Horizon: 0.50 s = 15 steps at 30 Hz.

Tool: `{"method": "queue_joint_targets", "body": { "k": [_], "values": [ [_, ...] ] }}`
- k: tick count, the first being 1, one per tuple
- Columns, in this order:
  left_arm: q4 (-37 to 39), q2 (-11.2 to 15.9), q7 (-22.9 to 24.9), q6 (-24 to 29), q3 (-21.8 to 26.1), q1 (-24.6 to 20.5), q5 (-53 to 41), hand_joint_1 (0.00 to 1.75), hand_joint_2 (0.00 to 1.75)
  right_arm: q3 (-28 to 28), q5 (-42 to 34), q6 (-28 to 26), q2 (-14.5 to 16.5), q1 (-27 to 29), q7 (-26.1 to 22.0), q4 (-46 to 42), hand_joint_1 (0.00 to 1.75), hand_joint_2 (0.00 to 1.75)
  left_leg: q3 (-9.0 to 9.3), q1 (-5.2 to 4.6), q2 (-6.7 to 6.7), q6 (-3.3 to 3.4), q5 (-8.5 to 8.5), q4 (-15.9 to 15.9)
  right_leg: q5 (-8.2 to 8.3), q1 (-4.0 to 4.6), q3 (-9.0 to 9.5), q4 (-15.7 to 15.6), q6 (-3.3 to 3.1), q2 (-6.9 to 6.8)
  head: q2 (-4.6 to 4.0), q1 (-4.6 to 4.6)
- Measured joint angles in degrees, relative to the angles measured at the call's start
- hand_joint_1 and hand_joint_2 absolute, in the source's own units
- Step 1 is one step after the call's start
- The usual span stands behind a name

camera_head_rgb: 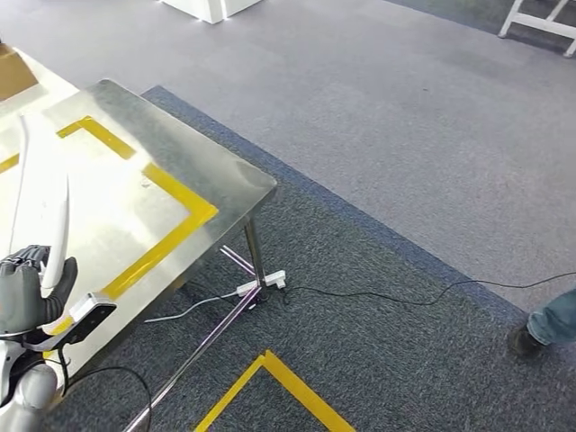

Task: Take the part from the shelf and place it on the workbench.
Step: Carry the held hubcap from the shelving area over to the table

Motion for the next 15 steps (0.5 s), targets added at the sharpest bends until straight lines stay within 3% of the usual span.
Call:
{"method": "queue_joint_targets", "body": {
  "k": [1, 2, 4, 6, 7, 8, 9, 11, 12, 13, 15],
  "values": [
    [0.0, 0.0, 0.0, 0.0, 0.0, 0.0, 0.0, 1.75, 1.75, 0.0, 0.0, 0.0, 0.0, -0.1, 0.0, 0.0, 0.0, 0.0, -0.05, 0.07, -0.8, 0.36, -0.06, -0.2, -0.18, 0.07, 0.26, -0.2, 0.28, -0.79, 0.0, 0.05],
    [-0.1, 0.0, 0.0, 0.0, 0.1, 0.2, 0.0, 1.75, 1.75, 0.0, 0.0, 0.0, 0.0, -0.1, 0.0, 0.0, 0.0, 0.0, 0.01, 0.21, -1.6, 0.65, -0.01, -0.4, -0.49, 0.05, 0.42, -0.1, 0.59, -0.64, -0.01, 0.15],
    [-0.2, 0.1, 0.0, 0.0, 0.1, 0.1, 0.0, 1.75, 1.75, 0.0, 0.0, 0.0, 0.0, -0.3, 0.0, 0.0, 0.0, 0.0, 0.24, 0.63, -3.15, 1.34, 0.12, -0.8, -2.27, -0.2, -0.54, 2.3, 1.1, 2.2, 0.0, 0.43],
    [-0.3, 0.0, 0.0, 0.0, 0.1, -0.1, 0.0, 1.75, 1.75, 0.0, 0.0, 0.0, 0.0, -0.2, -0.1, 0.0, 0.0, 0.0, 0.28, 0.86, -4.75, 1.81, 0.14, -0.8, -5.49, -0.47, -4.16, 9.3, 1.34, 5.7, 0.01, 0.8],
    [-0.3, -0.1, 0.0, 0.0, 0.1, -0.1, 0.0, 1.75, 1.75, 0.0, 0.0, 0.0, 0.0, -0.1, 0.0, 0.0, 0.0, 0.0, 0.27, 0.88, -5.62, 1.92, 0.13, -0.8, -6.74, -0.51, -6.33, 13.1, 1.42, 6.38, 0.0, 0.9],
    [-0.3, -0.1, 0.0, 0.0, 0.1, 0.0, 0.0, 1.75, 1.75, 0.0, 0.0, 0.0, 0.0, 0.0, 0.0, 0.0, 0.0, 0.0, 0.3, 0.88, -6.56, 1.95, 0.11, -0.8, -7.05, -0.52, -8.0, 15.5, 1.47, 6.66, 0.0, 0.9],
    [-0.3, -0.1, 0.0, 0.0, 0.1, 0.0, 0.0, 1.75, 1.75, 0.0, 0.0, 0.0, 0.0, 0.1, 0.0, 0.0, 0.0, 0.0, 0.34, 0.88, -7.5, 1.95, 0.09, -0.8, -6.15, -0.52, -8.76, 15.9, 1.47, 6.8, 0.0, 0.91],
    [-0.3, -0.2, 0.0, 0.0, 0.1, 0.1, 0.0, 1.75, 1.75, 0.0, 0.0, 0.0, 0.0, 0.1, 0.0, 0.0, 0.0, 0.0, 0.48, 0.94, -9.3, 1.79, 0.0, -0.7, -1.61, -0.62, -7.34, 10.5, 1.33, 7.77, 0.01, 0.91],
    [-0.3, -0.2, 0.0, 0.0, 0.1, 0.1, 0.0, 1.75, 1.75, 0.0, 0.0, 0.0, 0.0, 0.1, 0.0, 0.0, 0.0, 0.0, 0.49, 0.96, -10.07, 1.6, -0.08, -0.6, 0.37, -0.78, -5.96, 6.9, 1.18, 9.32, 0.0, 0.91],
    [-0.3, -0.2, 0.0, 0.0, 0.1, 0.1, 0.0, 1.75, 1.75, 0.0, 0.0, 0.0, -0.1, 0.1, 0.0, 0.0, 0.0, 0.0, 0.36, 0.97, -10.79, 1.34, -0.15, -0.4, 1.56, -0.98, -4.59, 3.7, 1.03, 10.82, 0.0, 0.86],
    [-0.3, -0.1, 0.0, 0.1, 0.1, 0.0, 0.0, 1.75, 1.75, 0.0, 0.0, 0.0, -0.1, 0.0, 0.0, 0.0, 0.0, 0.0, -0.09, 1.18, -12.13, 0.55, 0.03, -0.3, 1.77, -1.07, -3.25, 1.0, 0.63, 12.55, 0.0, 0.82]
  ]
}}
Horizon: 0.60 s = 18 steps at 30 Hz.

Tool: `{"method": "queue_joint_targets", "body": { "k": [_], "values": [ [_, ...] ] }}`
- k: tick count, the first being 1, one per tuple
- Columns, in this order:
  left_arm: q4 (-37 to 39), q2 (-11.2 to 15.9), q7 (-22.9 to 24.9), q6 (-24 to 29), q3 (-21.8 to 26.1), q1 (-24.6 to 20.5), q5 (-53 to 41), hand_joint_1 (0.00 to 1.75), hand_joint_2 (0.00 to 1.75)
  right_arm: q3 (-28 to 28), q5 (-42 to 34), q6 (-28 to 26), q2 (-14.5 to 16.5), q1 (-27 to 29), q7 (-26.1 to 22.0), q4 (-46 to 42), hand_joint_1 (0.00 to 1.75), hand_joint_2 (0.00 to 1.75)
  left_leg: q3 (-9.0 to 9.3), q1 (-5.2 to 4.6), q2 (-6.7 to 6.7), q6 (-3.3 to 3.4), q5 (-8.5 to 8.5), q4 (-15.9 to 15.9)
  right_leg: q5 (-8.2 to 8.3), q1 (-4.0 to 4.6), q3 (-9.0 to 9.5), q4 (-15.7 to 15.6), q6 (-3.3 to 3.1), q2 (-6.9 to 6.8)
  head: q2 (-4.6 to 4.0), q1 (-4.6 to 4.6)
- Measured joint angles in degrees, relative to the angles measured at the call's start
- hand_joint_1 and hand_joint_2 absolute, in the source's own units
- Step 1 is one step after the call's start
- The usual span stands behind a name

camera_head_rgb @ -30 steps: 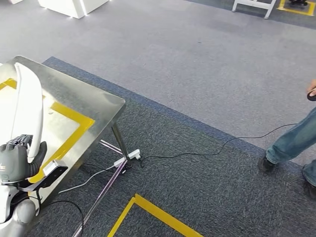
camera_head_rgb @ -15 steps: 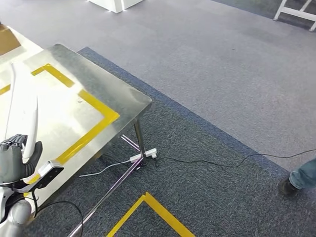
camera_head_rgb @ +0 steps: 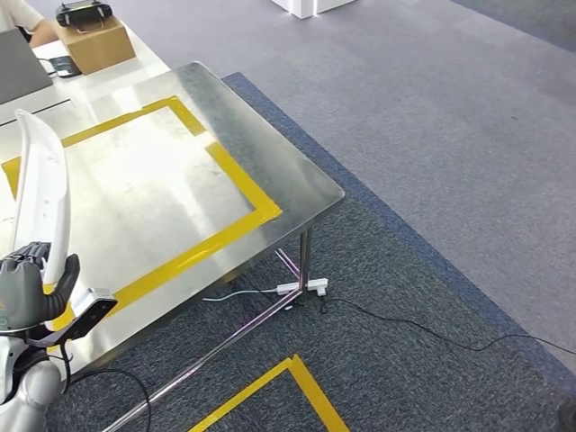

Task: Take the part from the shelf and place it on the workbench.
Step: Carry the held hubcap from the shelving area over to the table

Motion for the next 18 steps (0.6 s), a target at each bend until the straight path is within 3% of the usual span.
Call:
{"method": "queue_joint_targets", "body": {
  "k": [2, 3, 4, 6, 8, 9, 10, 11, 13, 15, 17, 18],
  "values": [
    [0.0, 0.1, 0.0, 0.0, 0.0, 0.2, 0.0, 1.75, 1.75, 0.0, 0.0, 0.0, 0.1, -0.1, 0.0, 0.0, 0.0, 0.0, -0.3, 0.25, -1.12, -0.79, 0.28, -0.1, 0.1, 0.04, 0.46, -0.5, -0.56, -1.26, 0.01, 0.02],
    [0.0, 0.1, 0.0, 0.0, 0.0, 0.2, 0.0, 1.75, 1.75, 0.0, 0.0, 0.0, 0.1, -0.1, 0.0, 0.0, 0.0, 0.0, -0.49, 0.17, -0.48, -1.1, 0.02, 0.2, 0.17, -0.05, 0.74, -0.7, -0.93, -2.03, 0.01, -0.1],
    [0.0, 0.2, 0.0, 0.0, 0.1, 0.2, 0.0, 1.75, 1.75, 0.0, 0.0, 0.0, 0.1, -0.1, 0.0, 0.0, 0.0, 0.0, -1.08, 0.07, 0.89, -1.39, -0.82, 1.6, 0.22, -0.16, 1.04, -1.0, -1.26, -2.9, 0.01, -0.28],
    [0.0, 0.3, 0.0, 0.0, 0.1, 0.0, 0.0, 1.75, 1.75, 0.0, 0.0, 0.0, 0.1, 0.0, 0.0, 0.0, 0.0, 0.0, -3.8, 0.06, 4.46, -1.91, -3.88, 7.6, 0.07, -0.11, 1.51, -1.3, -1.77, -4.62, 0.01, -0.62],
    [0.0, 0.3, 0.0, 0.0, 0.0, 0.1, 0.0, 1.75, 1.75, 0.0, 0.0, 0.0, 0.1, 0.1, 0.0, 0.0, 0.0, 0.0, -6.97, 0.33, 5.75, -2.29, -6.3, 14.2, -0.21, 0.03, 1.72, -1.3, -1.94, -6.32, 0.01, -0.68],
    [0.0, 0.3, 0.0, 0.0, 0.0, 0.2, 0.0, 1.75, 1.75, 0.0, 0.0, 0.0, 0.1, 0.1, 0.0, 0.0, 0.0, 0.0, -7.47, 0.41, 5.94, -2.38, -6.15, 15.3, -0.36, 0.06, 1.84, -1.3, -1.92, -7.15, 0.01, -0.69],
    [0.0, 0.3, 0.0, 0.0, 0.0, 0.3, 0.0, 1.75, 1.75, 0.0, 0.0, 0.0, 0.1, 0.1, 0.0, 0.0, 0.0, 0.0, -6.85, 0.44, 6.13, -2.39, -4.96, 14.1, -0.53, 0.06, 2.02, -1.3, -1.86, -7.96, 0.0, -0.69],
    [0.0, 0.3, 0.0, 0.0, 0.0, 0.3, 0.0, 1.75, 1.75, 0.0, 0.0, 0.0, 0.1, 0.0, 0.0, 0.0, 0.0, 0.0, -5.17, 0.42, 6.6, -2.3, -3.04, 10.9, -0.74, 0.06, 2.3, -1.3, -1.74, -8.71, 0.0, -0.7],
    [0.0, 0.3, 0.0, 0.0, 0.1, 0.3, 0.0, 1.75, 1.75, 0.0, 0.0, 0.0, 0.1, 0.0, 0.0, 0.0, 0.0, 0.0, -1.21, 0.01, 8.82, -1.82, -0.29, 3.4, -1.27, 0.25, 2.86, -1.2, -1.25, -10.01, -0.01, -0.72],
    [0.0, 0.4, 0.0, 0.0, 0.1, 0.2, 0.0, 1.75, 1.75, 0.0, 0.0, 0.0, 0.1, -0.1, 0.0, 0.0, 0.0, 0.0, 0.43, -0.5, 10.15, -1.18, -0.11, 0.1, -1.74, 0.6, 3.24, -1.3, -0.58, -11.18, -0.01, -0.68],
    [-0.1, 0.4, 0.0, 0.0, 0.1, 0.3, 0.0, 1.75, 1.75, 0.0, 0.0, 0.0, 0.1, -0.2, 0.0, 0.0, 0.0, 0.0, 0.42, -0.56, 9.13, -0.56, -0.31, -0.2, -2.11, 0.74, 3.65, -1.5, 0.03, -12.28, 0.01, -0.62],
    [-0.1, 0.4, 0.0, 0.0, 0.1, 0.4, 0.0, 1.75, 1.75, 0.0, 0.0, 0.0, 0.1, -0.3, 0.0, 0.0, 0.0, 0.0, 0.5, -0.42, 8.52, -0.25, -0.28, -0.3, -2.53, 0.69, 3.67, -1.3, 0.31, -11.8, 0.01, -0.53]
  ]
}}
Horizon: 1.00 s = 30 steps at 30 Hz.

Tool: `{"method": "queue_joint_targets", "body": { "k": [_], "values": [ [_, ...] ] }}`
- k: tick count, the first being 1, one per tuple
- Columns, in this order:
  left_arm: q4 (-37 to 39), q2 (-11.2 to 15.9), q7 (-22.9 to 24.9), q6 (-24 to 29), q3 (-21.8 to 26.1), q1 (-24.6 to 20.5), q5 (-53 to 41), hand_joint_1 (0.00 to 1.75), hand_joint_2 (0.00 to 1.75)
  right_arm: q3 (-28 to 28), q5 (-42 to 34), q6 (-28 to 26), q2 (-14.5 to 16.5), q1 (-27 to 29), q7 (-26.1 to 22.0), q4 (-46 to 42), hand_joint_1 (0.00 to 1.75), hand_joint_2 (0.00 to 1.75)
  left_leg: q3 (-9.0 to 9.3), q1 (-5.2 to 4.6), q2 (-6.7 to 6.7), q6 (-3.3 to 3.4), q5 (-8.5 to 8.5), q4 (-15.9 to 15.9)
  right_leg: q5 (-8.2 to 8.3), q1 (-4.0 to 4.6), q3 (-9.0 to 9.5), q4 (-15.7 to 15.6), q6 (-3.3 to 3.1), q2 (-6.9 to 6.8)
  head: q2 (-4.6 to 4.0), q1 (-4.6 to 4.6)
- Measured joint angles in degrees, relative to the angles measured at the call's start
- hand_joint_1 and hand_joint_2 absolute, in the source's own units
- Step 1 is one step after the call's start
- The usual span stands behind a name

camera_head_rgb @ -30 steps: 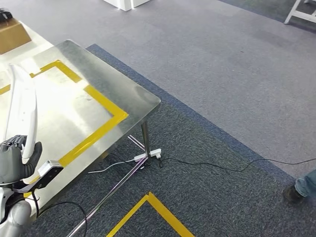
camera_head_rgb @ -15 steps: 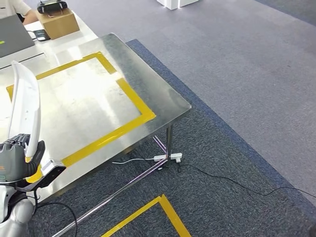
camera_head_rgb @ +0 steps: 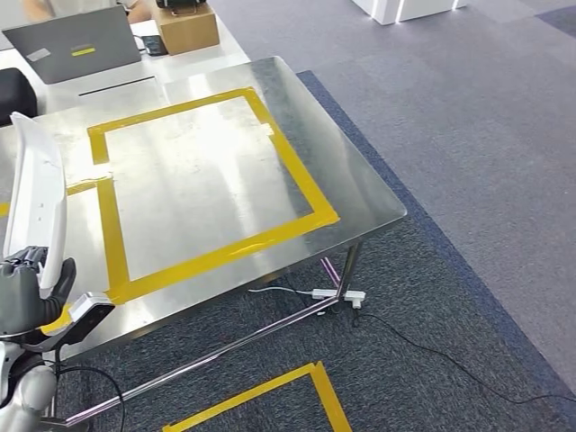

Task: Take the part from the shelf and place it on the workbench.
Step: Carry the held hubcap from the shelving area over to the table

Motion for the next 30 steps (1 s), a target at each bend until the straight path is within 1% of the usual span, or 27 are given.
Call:
{"method": "queue_joint_targets", "body": {
  "k": [1, 2, 3, 4, 5, 6, 7, 8, 9, 10, 11, 12, 13, 14, 15, 16, 17, 18, 19, 20, 21, 22, 23, 25, 26, 27, 30],
  "values": [
    [0.0, 0.0, 0.0, 0.0, 0.0, 0.0, 0.0, 1.75, 1.75, 0.0, 0.0, 0.0, 0.0, -0.1, 0.0, 0.0, 0.0, 0.0, 0.08, 0.17, -0.58, 0.34, 0.06, -0.2, -0.86, -0.08, -0.47, 1.1, 0.23, 1.18, 0.0, 0.15],
    [-0.1, 0.0, 0.0, 0.0, 0.0, -0.1, 0.0, 1.75, 1.75, 0.0, 0.0, 0.0, 0.0, -0.1, 0.0, 0.0, 0.0, 0.0, 0.16, 0.36, -1.11, 0.68, 0.11, -0.3, -2.23, -0.16, -1.67, 3.6, 0.41, 2.8, 0.0, 0.32],
    [-0.1, 0.0, 0.0, 0.0, 0.0, -0.2, 0.0, 1.75, 1.75, 0.0, 0.0, 0.0, 0.0, -0.1, 0.0, 0.0, 0.0, 0.0, 0.16, 0.42, -1.62, 0.91, 0.09, -0.3, -3.92, -0.22, -3.51, 7.1, 0.49, 4.5, 0.0, 0.49],
    [-0.1, -0.1, 0.0, 0.0, 0.0, -0.2, 0.0, 1.75, 1.75, 0.0, 0.0, 0.0, 0.0, -0.1, 0.0, 0.0, 0.0, 0.0, 0.15, 0.42, -2.2, 1.08, 0.06, -0.3, -5.54, -0.22, -5.74, 11.2, 0.51, 5.44, 0.0, 0.56],
    [-0.1, -0.1, 0.0, 0.0, 0.0, -0.2, 0.0, 1.75, 1.75, 0.0, 0.0, 0.0, 0.0, 0.0, 0.0, 0.0, 0.0, 0.0, 0.17, 0.4, -2.83, 1.16, 0.02, -0.3, -6.47, -0.2, -7.81, 14.7, 0.53, 5.86, 0.0, 0.58],
    [-0.1, -0.2, 0.0, 0.0, 0.0, -0.2, 0.0, 1.75, 1.75, 0.0, 0.0, 0.0, 0.0, 0.1, 0.0, 0.0, 0.0, 0.0, 0.22, 0.37, -3.5, 1.19, -0.02, -0.3, -6.31, -0.19, -9.18, 16.5, 0.51, 6.03, -0.01, 0.6],
    [-0.1, -0.2, 0.0, 0.0, -0.1, -0.2, 0.0, 1.75, 1.75, 0.0, 0.0, 0.0, 0.0, 0.2, 0.0, 0.0, 0.0, 0.0, 0.32, 0.36, -4.22, 1.18, -0.07, -0.3, -4.93, -0.18, -9.53, 16.0, 0.46, 6.09, -0.01, 0.6],
    [-0.1, -0.3, 0.0, 0.0, -0.1, -0.2, 0.0, 1.75, 1.75, 0.0, 0.0, 0.0, 0.0, 0.3, 0.0, 0.0, 0.0, 0.0, 0.44, 0.37, -4.9, 1.13, -0.13, -0.2, -2.63, -0.18, -8.84, 13.4, 0.35, 6.2, -0.01, 0.61],
    [-0.1, -0.3, 0.0, 0.0, -0.1, -0.2, 0.0, 1.75, 1.75, 0.0, 0.0, 0.0, -0.1, 0.3, 0.0, 0.0, 0.0, 0.0, 0.56, 0.39, -5.5, 1.01, -0.23, -0.2, -0.06, -0.21, -7.48, 9.4, 0.2, 6.63, -0.01, 0.62],
    [-0.1, -0.3, 0.0, 0.0, -0.1, -0.2, 0.0, 1.75, 1.75, 0.0, 0.0, 0.0, -0.1, 0.3, 0.0, 0.0, 0.0, 0.0, 0.59, 0.34, -6.02, 0.84, -0.33, -0.1, 1.72, -0.26, -6.05, 5.7, 0.02, 7.29, -0.01, 0.6],
    [-0.1, -0.3, 0.0, 0.0, -0.1, -0.2, 0.0, 1.75, 1.75, 0.0, 0.0, 0.0, -0.1, 0.3, 0.0, 0.0, 0.0, 0.0, 0.49, 0.3, -6.45, 0.59, -0.39, 0.0, 2.68, -0.3, -4.83, 2.9, -0.18, 7.84, -0.01, 0.58],
    [-0.1, -0.3, 0.0, 0.0, -0.1, -0.2, 0.0, 1.75, 1.75, 0.0, 0.0, 0.0, -0.1, 0.2, 0.0, 0.0, 0.0, 0.0, 0.33, 0.3, -6.8, 0.29, -0.37, 0.0, 2.91, -0.29, -4.11, 1.4, -0.37, 8.27, -0.01, 0.54],
    [-0.1, -0.3, 0.0, 0.0, -0.1, -0.2, 0.0, 1.75, 1.75, 0.0, 0.0, 0.0, -0.1, 0.2, 0.0, 0.0, 0.0, 0.0, 0.18, 0.34, -7.17, -0.07, -0.26, 0.0, 2.66, -0.22, -3.77, 1.0, -0.61, 8.29, -0.01, 0.51],
    [-0.1, -0.3, 0.0, 0.0, -0.1, -0.2, 0.0, 1.75, 1.75, 0.0, 0.0, 0.0, -0.1, 0.1, 0.0, 0.0, 0.0, 0.0, 0.11, 0.42, -7.54, -0.43, -0.16, -0.1, 2.68, -0.22, -3.51, 0.7, -0.89, 7.96, -0.01, 0.52],
    [-0.1, -0.2, 0.0, 0.0, 0.0, -0.1, 0.0, 1.75, 1.75, 0.0, 0.0, 0.0, 0.0, 0.1, 0.0, 0.0, 0.0, 0.0, 0.09, 0.46, -7.43, -0.76, -0.26, 0.0, 2.8, -0.26, -3.32, 0.5, -1.21, 7.59, 0.0, 0.51],
    [-0.1, -0.1, 0.0, 0.0, 0.0, -0.1, 0.0, 1.75, 1.75, 0.0, 0.0, 0.0, 0.0, 0.1, 0.0, 0.0, 0.0, 0.0, -0.18, 0.45, -6.75, -1.1, -0.8, 0.8, 2.87, -0.37, -3.08, 0.3, -1.6, 7.2, 0.0, 0.34],
    [-0.1, -0.1, 0.0, 0.0, 0.0, -0.1, 0.0, 1.75, 1.75, 0.0, 0.0, 0.0, 0.1, 0.2, 0.0, 0.0, 0.0, 0.0, -0.96, 0.43, -5.68, -1.4, -1.94, 2.7, 2.93, -0.5, -2.82, 0.1, -1.91, 6.78, -0.01, 0.17],
    [-0.1, 0.0, -0.1, 0.0, 0.0, -0.1, 0.0, 1.75, 1.75, 0.0, 0.0, 0.0, 0.1, 0.2, 0.0, 0.0, 0.0, 0.0, -2.27, 0.49, -4.37, -1.68, -3.54, 5.7, 2.91, -0.53, -2.61, -0.1, -2.16, 6.38, -0.01, -0.01],
    [-0.1, 0.1, -0.1, 0.0, 0.0, -0.2, 0.0, 1.75, 1.75, 0.0, 0.0, 0.0, 0.1, 0.2, 0.0, 0.0, 0.0, 0.0, -4.03, 0.58, -3.39, -1.95, -5.27, 9.5, 2.82, -0.5, -2.49, -0.1, -2.36, 5.94, -0.01, -0.17],
    [-0.1, 0.1, 0.0, 0.0, 0.0, -0.2, -0.1, 1.75, 1.75, 0.0, 0.0, 0.0, 0.0, 0.3, 0.0, 0.0, 0.0, 0.0, -5.74, 0.71, -2.94, -2.16, -6.59, 13.0, 2.72, -0.46, -2.4, -0.1, -2.45, 5.46, -0.01, -0.17],
    [-0.1, 0.1, 0.2, 0.0, -0.1, -0.2, -0.4, 1.75, 1.75, 0.0, 0.0, 0.0, 0.0, 0.3, 0.0, 0.0, 0.0, 0.0, -6.85, 0.8, -2.76, -2.3, -7.06, 15.2, 2.61, -0.44, -2.3, -0.1, -2.47, 5.08, -0.01, -0.2],
    [-0.1, 0.1, 0.4, -0.1, 0.0, -0.2, -0.7, 1.75, 1.75, 0.0, 0.0, 0.0, 0.0, 0.4, -0.1, 0.0, 0.0, 0.0, -6.98, 0.84, -2.7, -2.37, -6.42, 15.4, 2.49, -0.43, -2.18, 0.0, -2.42, 4.67, -0.01, -0.2],
    [-0.1, 0.2, 0.8, -0.2, 0.0, -0.2, -1.0, 1.75, 1.75, 0.0, -0.1, 0.0, 0.0, 0.4, -0.2, 0.0, 0.0, 0.0, -5.97, 0.87, -2.61, -2.35, -4.78, 13.3, 2.33, -0.43, -1.99, 0.0, -2.31, 4.37, -0.01, -0.21],
    [-0.1, 0.6, 1.3, -0.6, 0.2, -0.4, -1.3, 1.75, 1.75, 0.0, -0.4, 0.0, 0.0, 0.3, -0.6, 0.0, 0.0, 0.0, -2.25, 0.88, -2.08, -2.11, -0.79, 5.8, 2.02, -0.42, -1.56, 0.0, -2.01, 3.9, 0.0, -0.22],
    [-0.1, 0.7, 1.4, -0.7, 0.3, -0.4, -1.3, 1.75, 1.75, 0.0, -0.5, 0.0, 0.0, 0.2, -0.7, 0.0, 0.0, 0.0, -0.87, 0.87, -1.82, -1.99, 0.43, 3.1, 1.91, -0.42, -1.41, 0.0, -1.92, 3.77, 0.0, -0.24],
    [-0.1, 0.8, 1.5, -0.7, 0.4, -0.5, -1.3, 1.75, 1.75, 0.0, -0.5, 0.0, 0.0, 0.2, -0.8, 0.0, 0.0, 0.0, -0.16, 0.87, -1.62, -1.91, 0.96, 1.7, 1.86, -0.41, -1.33, 0.0, -1.86, 3.72, 0.0, -0.25],
    [-0.1, 0.8, 1.5, -0.7, 0.4, -0.5, -1.3, 1.75, 1.75, 0.0, -0.6, 0.0, 0.0, 0.2, -0.8, 0.0, 0.0, 0.0, 0.1, 0.81, -1.42, -1.84, 0.67, 1.3, 1.82, -0.38, -1.33, 0.0, -1.81, 3.68, 0.0, -0.23]
  ]
}}
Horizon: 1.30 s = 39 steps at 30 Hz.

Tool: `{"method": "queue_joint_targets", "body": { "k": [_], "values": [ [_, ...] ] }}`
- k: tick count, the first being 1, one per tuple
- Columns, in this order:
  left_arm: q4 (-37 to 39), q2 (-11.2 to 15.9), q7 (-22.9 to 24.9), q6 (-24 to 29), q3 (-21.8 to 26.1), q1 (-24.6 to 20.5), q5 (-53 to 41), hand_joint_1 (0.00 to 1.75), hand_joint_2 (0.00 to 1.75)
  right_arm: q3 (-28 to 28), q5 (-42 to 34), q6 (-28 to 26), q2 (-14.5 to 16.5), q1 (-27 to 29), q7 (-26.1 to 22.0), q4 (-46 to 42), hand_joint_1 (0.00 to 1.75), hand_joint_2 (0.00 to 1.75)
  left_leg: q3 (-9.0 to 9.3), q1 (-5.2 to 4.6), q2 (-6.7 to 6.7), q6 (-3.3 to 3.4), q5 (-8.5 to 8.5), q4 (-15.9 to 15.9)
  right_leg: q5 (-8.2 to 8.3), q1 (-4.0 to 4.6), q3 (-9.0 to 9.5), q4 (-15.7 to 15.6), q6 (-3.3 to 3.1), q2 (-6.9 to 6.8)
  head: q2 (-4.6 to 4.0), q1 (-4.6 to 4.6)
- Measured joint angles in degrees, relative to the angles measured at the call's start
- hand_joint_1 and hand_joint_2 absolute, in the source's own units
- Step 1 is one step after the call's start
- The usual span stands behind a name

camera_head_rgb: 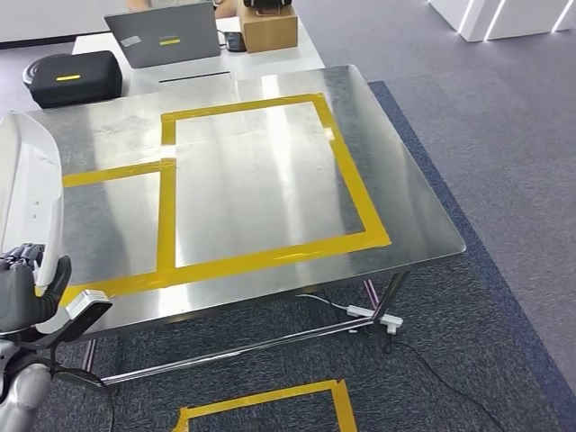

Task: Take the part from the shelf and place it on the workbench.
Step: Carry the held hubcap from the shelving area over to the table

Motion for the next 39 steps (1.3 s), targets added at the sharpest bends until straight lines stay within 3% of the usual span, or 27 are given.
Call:
{"method": "queue_joint_targets", "body": {
  "k": [1, 5, 10, 15, 39],
  "values": [
    [0.0, 0.1, 0.0, 0.0, 0.0, -0.1, 0.0, 1.75, 1.75, 0.0, 0.0, 0.0, 0.0, 0.0, -0.1, 0.0, 0.0, 0.0, 0.16, -0.13, 0.11, 0.2, -0.29, -0.5, -0.04, 0.13, -0.05, 0.0, 0.19, -0.1, 0.0, 0.04],
    [-0.1, 0.2, 0.1, -0.1, 0.3, -0.3, 0.0, 1.75, 1.75, 0.0, -0.1, 0.2, -0.1, -0.1, -0.4, 0.0, 0.0, 0.0, 0.51, -0.44, 0.12, 0.95, -0.92, -1.7, -0.07, 0.55, 0.12, -0.5, -0.07, -0.35, 0.0, 0.19],
    [-0.1, 0.3, 0.1, -0.1, 0.3, -0.3, -0.1, 1.75, 1.75, 0.0, -0.1, 0.2, -0.1, 0.0, -0.4, 0.0, 0.0, 0.0, 0.48, -0.56, 0.13, 1.34, -0.99, -1.7, 0.14, 0.41, 0.22, -0.9, 0.84, -0.31, 0.0, 0.19],
    [-0.1, 0.4, 0.2, -0.2, 0.3, -0.3, -0.1, 1.75, 1.75, 0.0, 0.2, 0.8, -0.1, 0.0, -0.4, 0.0, 0.0, 0.0, 0.49, -0.61, 0.13, 1.46, -0.95, -1.6, 0.15, 0.36, 0.21, -0.9, 1.19, -0.31, -0.01, 0.16],
    [-0.1, 0.8, 0.3, -0.3, 0.4, -0.3, -0.2, 1.75, 1.75, 0.9, 0.8, 1.0, -0.1, 0.0, -0.4, 0.0, 0.0, 0.0, 0.53, -0.47, 0.14, 1.44, -0.89, -1.7, 0.09, 0.54, 0.21, -0.9, 1.21, -0.31, -0.01, 0.16]
  ]
}}
